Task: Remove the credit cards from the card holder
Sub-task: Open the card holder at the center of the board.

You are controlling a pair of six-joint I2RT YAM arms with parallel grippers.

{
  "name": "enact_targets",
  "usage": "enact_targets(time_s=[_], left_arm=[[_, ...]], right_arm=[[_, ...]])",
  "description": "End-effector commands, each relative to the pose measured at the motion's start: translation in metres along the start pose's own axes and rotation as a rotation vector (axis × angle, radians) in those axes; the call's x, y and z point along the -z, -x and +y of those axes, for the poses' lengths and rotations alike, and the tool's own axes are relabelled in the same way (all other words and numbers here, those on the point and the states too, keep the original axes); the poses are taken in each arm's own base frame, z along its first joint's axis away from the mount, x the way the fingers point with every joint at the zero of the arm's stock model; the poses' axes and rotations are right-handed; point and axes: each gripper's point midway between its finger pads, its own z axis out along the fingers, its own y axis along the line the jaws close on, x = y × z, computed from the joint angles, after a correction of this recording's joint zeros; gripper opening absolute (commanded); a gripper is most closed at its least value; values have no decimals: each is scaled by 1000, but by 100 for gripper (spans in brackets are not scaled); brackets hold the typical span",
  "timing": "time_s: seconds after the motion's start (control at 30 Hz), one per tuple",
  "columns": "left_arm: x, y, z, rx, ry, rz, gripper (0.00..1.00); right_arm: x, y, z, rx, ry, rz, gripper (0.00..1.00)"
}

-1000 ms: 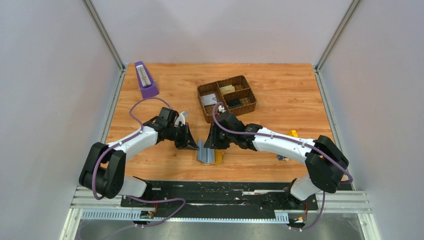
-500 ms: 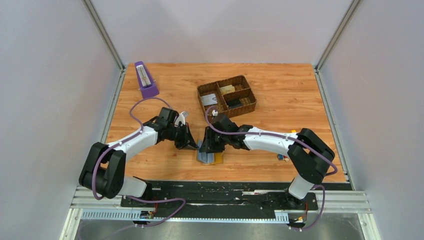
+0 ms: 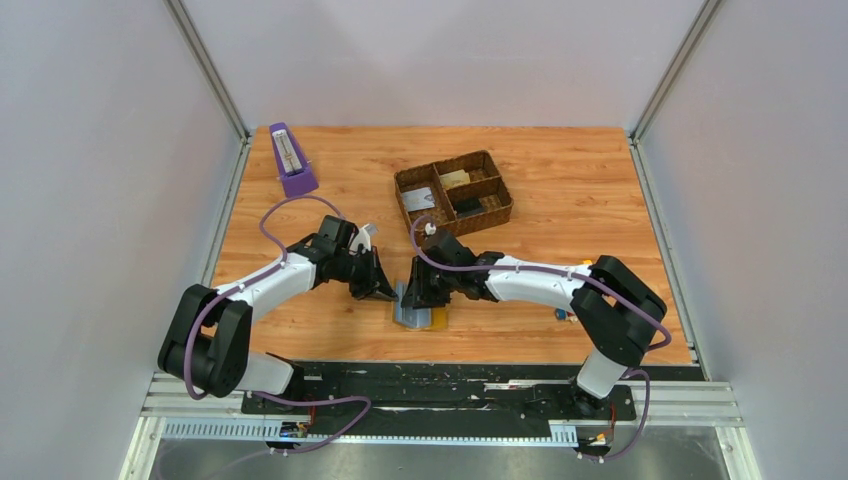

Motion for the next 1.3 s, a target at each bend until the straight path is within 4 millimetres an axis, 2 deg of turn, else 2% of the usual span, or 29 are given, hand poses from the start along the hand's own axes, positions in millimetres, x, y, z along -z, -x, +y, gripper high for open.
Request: enact_targets(time_s=[0.0,0.77,0.83,0.97,1.13,1.27], left_arm=[[2,-1,-9,-33,-42,3,0],[3,-2,-2,-46,-4,-4,0],[4,-3,-2,-47,-4,-3,0],[4,-2,-3,-49,-6,-4,0],[4,-3,-2,-49,-3,-2,0],[4,-3,-1,-51,0,-3,0]], right_arm=[[3,2,-11,-6,-56,-37,32],[37,0,-42,-25,-216,-89,31],[42,6,-42,-23,-233,-116,31],[52,13,-32,-14,-222,-136,30],[63,25,-11,2,-175,-164,28],[62,33,2,29,-130,-177,26]])
